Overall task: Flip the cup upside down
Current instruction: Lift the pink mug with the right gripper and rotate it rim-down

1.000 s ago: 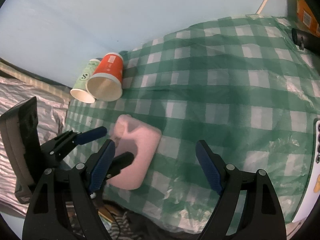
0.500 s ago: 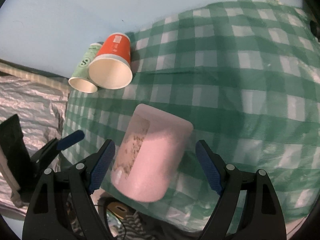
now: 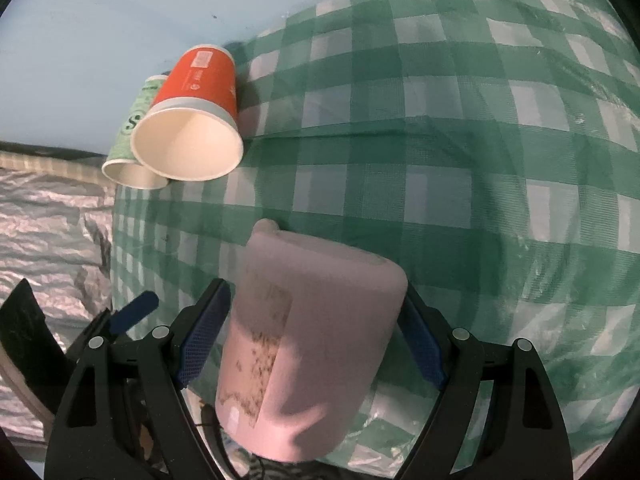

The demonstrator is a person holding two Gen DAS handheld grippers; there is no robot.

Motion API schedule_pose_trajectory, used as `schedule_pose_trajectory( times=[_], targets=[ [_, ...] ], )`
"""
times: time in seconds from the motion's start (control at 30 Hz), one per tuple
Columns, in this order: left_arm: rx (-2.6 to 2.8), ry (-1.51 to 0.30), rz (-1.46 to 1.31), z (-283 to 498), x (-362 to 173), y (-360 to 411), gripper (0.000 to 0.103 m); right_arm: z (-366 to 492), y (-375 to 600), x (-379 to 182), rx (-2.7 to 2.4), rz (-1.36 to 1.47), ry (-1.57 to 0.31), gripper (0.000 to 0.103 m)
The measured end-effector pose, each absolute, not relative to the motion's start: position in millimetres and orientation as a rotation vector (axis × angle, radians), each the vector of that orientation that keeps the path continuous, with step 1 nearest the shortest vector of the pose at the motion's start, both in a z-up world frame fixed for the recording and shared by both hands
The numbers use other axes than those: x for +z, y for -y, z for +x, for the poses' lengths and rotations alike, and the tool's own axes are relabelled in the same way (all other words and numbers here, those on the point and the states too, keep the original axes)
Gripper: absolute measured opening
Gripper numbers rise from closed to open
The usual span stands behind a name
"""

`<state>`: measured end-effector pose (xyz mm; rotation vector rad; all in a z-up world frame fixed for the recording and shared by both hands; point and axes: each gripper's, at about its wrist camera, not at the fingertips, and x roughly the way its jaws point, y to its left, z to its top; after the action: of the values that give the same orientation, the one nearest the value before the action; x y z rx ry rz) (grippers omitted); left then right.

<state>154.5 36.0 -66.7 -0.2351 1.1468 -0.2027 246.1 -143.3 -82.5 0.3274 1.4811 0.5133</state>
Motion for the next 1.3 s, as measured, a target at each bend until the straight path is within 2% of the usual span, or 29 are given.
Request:
schedule_pose_trajectory(
  times=[0.1,0.2,0.8,1.3],
  targets=[
    [-0.208,-1.144,-0.240,155,-68,-38,0.087,246,141,-83,0.513,0.311,-1.474,0.083],
    [-0.205,-1.136,-0.251,155,-68,-41,0.087,246,140,-83,0.527,0.301,-1.459,0.077],
    [-0.195,-1.059,-0.272,138,-57,-49,0.087,209,142,-50,0.630,0.245,-1.236,0.073],
    [-0.114,-0.957,-0.303,121,-53,-64,0.087,163,130,-6,0.593,0.063,-0.870,0.073]
  ],
)
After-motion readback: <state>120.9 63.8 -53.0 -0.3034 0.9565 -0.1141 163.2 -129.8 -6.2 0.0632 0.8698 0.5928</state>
